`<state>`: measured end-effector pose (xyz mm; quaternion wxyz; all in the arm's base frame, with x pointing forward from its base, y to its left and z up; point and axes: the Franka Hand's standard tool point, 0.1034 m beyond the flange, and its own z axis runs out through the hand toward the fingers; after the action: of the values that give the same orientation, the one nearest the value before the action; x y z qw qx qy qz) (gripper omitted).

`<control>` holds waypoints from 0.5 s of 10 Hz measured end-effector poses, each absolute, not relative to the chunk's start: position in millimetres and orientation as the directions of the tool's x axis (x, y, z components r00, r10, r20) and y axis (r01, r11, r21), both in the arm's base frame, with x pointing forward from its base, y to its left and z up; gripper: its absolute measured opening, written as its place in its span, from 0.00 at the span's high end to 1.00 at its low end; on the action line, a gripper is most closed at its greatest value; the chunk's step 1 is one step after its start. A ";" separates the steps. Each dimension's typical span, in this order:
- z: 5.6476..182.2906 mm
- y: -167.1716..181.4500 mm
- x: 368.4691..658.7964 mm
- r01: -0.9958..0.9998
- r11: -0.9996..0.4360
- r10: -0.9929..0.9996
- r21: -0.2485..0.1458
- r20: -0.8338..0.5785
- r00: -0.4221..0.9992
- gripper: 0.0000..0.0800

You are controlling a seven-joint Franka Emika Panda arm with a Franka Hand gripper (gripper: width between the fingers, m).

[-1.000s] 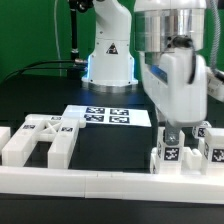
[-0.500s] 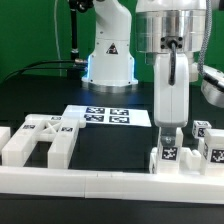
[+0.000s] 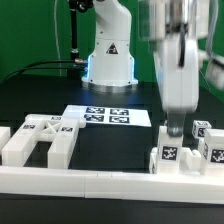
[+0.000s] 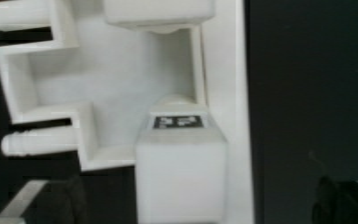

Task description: Assemble chair

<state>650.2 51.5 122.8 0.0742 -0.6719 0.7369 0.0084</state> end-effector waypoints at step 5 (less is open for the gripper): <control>124.9 52.9 650.1 -0.992 0.088 -0.989 -0.086 -0.122 -0.077 0.19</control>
Offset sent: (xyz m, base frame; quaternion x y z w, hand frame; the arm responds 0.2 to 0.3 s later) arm 0.0000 0.0000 0.0000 0.0000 0.0000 0.0000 1.0000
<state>650.1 52.9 124.9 0.0744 -0.6751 0.7339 0.0099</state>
